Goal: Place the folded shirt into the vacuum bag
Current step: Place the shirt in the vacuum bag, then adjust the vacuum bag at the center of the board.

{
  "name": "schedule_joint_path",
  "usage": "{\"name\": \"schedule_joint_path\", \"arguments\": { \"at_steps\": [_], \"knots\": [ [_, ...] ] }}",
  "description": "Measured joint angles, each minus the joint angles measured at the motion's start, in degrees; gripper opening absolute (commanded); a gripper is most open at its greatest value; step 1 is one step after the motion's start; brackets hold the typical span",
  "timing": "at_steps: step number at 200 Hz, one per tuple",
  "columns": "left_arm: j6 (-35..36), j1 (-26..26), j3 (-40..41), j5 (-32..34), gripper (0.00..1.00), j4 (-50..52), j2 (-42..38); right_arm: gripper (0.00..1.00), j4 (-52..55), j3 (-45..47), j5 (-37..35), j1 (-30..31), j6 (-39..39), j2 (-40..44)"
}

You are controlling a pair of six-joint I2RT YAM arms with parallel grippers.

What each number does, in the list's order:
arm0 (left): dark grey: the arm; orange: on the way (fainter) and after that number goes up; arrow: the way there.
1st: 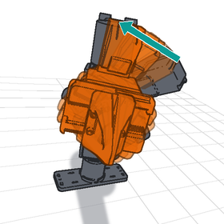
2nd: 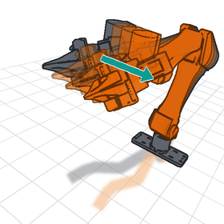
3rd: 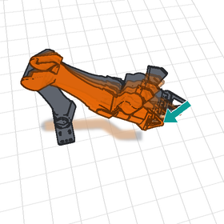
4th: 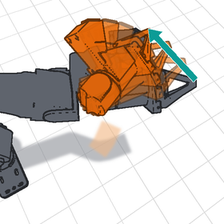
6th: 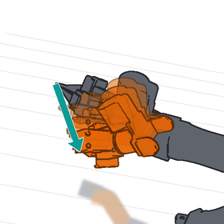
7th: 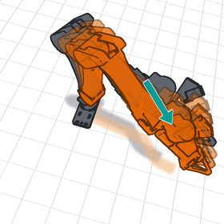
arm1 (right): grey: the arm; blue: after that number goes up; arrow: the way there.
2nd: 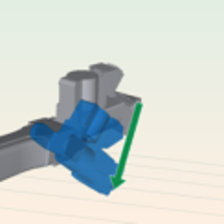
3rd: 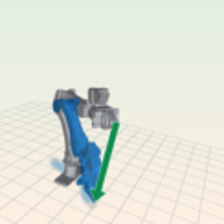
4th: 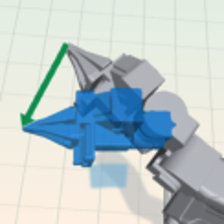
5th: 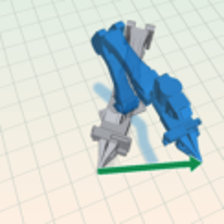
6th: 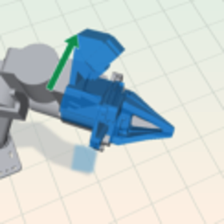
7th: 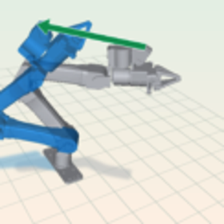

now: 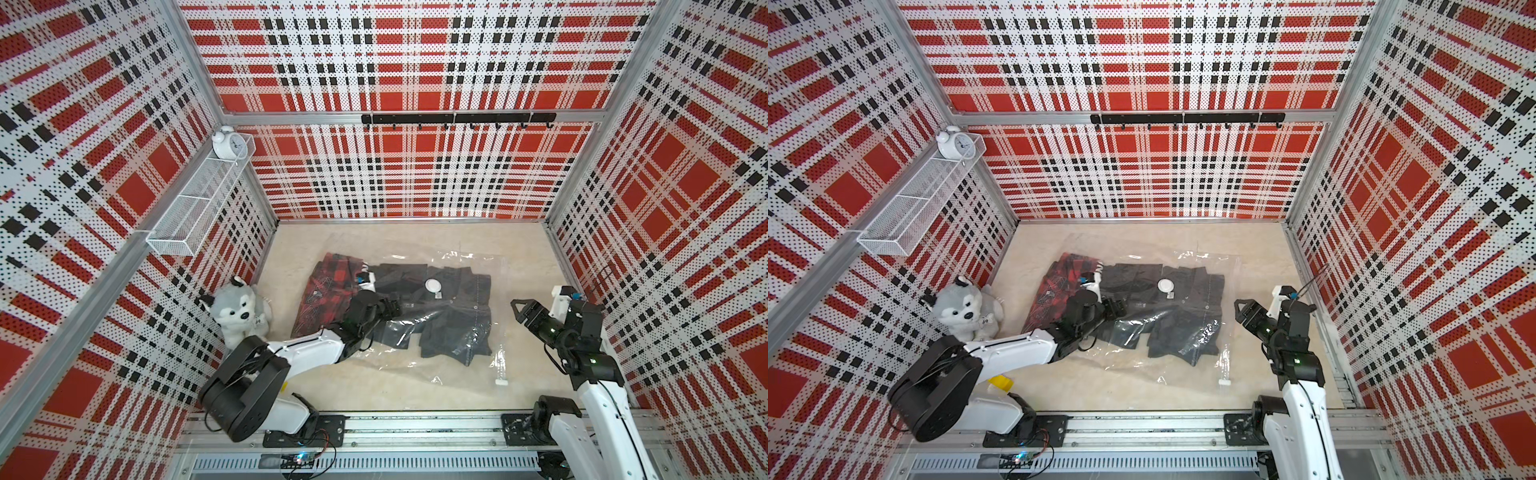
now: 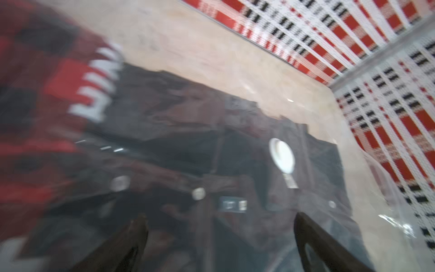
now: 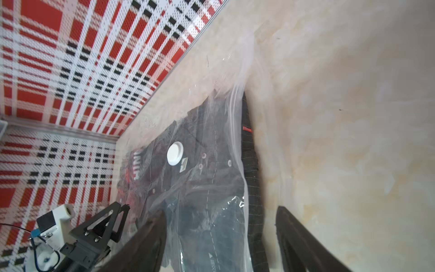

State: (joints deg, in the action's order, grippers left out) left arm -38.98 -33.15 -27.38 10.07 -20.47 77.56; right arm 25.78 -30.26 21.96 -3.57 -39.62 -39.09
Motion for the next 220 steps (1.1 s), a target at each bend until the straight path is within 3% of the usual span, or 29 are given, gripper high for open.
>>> {"name": "schedule_joint_path", "arguments": {
  "at_steps": [39, 75, 127, 187, 220],
  "knots": [
    [-1.5, 11.4, 5.0, 1.1, 0.98, 2.3, -7.4, 0.75, -5.4, -3.1, -1.0, 17.6, 2.2, -11.1],
    [-1.3, 18.8, 3.7, -1.0, 0.98, 1.4, -1.2, 0.74, -10.8, -8.6, -0.5, 27.1, 4.2, -27.9],
    [-0.4, 22.3, -7.3, -6.1, 0.98, -3.0, 17.5, 0.74, -12.9, -9.2, 0.0, 28.3, 5.3, -40.4],
    [0.9, 24.1, -29.4, -12.7, 0.99, -5.3, 36.4, 0.73, -18.1, -6.4, 1.0, 29.0, 4.0, -45.1],
    [2.4, 24.8, -43.1, -15.4, 0.99, -1.1, 44.3, 0.73, -22.3, -7.6, 2.0, 33.5, 1.3, -48.2]
  ]
}}
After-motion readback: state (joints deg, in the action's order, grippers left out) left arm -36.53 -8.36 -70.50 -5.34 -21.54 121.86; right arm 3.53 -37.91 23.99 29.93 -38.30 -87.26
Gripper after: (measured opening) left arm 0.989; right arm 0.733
